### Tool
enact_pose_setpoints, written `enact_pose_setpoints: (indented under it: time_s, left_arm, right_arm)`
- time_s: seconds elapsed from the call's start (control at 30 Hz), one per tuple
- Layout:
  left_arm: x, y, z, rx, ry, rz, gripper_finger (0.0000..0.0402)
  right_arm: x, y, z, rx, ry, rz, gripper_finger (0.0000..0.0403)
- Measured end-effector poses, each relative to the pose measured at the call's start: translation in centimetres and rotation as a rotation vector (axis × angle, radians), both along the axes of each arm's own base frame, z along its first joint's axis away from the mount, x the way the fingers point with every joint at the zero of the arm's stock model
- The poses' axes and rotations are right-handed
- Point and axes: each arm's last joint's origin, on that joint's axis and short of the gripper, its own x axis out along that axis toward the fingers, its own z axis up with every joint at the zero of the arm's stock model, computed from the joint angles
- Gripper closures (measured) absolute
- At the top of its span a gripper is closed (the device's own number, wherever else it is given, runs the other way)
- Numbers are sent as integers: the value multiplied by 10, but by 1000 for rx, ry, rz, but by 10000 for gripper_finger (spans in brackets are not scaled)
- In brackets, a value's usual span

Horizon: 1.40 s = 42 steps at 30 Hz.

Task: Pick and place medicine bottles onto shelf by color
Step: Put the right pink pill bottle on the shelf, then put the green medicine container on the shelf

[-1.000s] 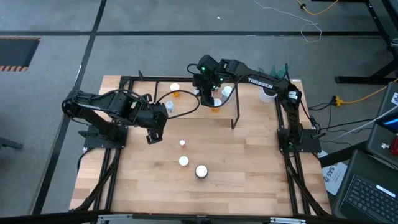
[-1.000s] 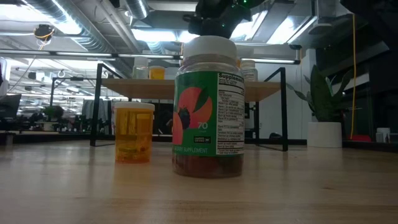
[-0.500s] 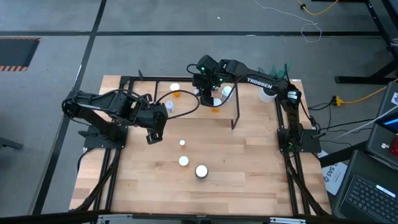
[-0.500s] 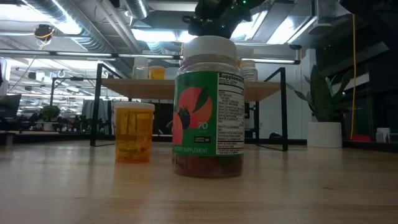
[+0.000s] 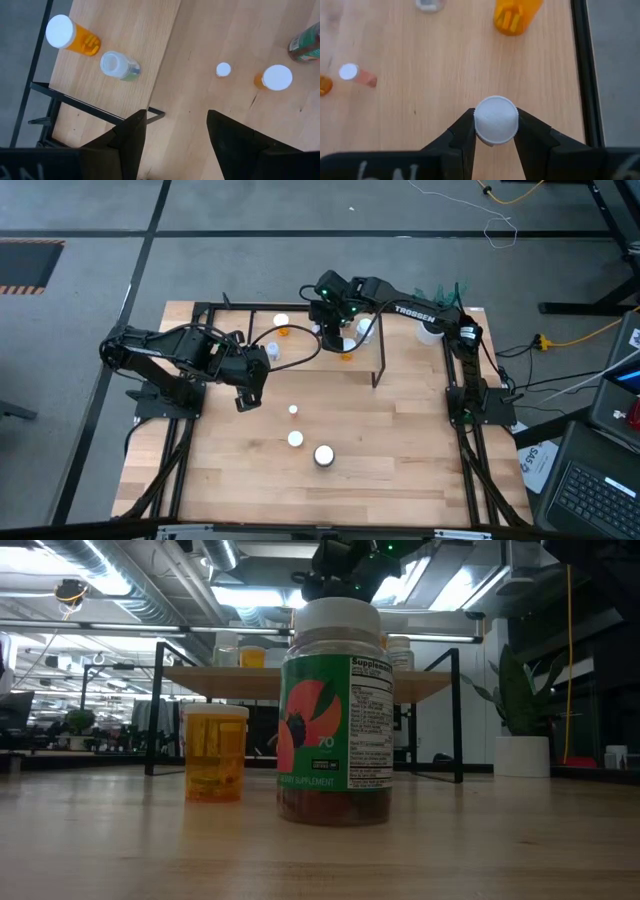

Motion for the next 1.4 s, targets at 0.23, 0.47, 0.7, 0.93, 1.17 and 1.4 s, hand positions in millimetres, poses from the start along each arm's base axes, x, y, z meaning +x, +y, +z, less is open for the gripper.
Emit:
enact_pose_setpoints:
  time_s: [0.23, 0.47, 0.7, 0.93, 1.17, 1.4]
  left_arm:
    - [0, 0, 0, 0, 0, 0, 198]
    - [0, 0, 0, 0, 0, 0, 198]
    - [0, 0, 0, 0, 0, 0, 198]
    - [0, 0, 0, 0, 0, 0, 198]
    - [0, 0, 0, 0, 0, 0, 198]
    - [0, 0, 0, 0, 0, 0, 198]
  right_arm:
    - [1, 0, 0, -9, -6, 3, 263]
    - [2, -1, 1, -15, -19, 4, 256]
    - [3, -1, 2, -19, -31, 1, 199]
    - [4, -1, 29, -46, -107, -4, 143]
    - [-19, 9, 89, 37, -132, -114, 137]
    - [-61, 34, 108, 212, -7, -70, 137]
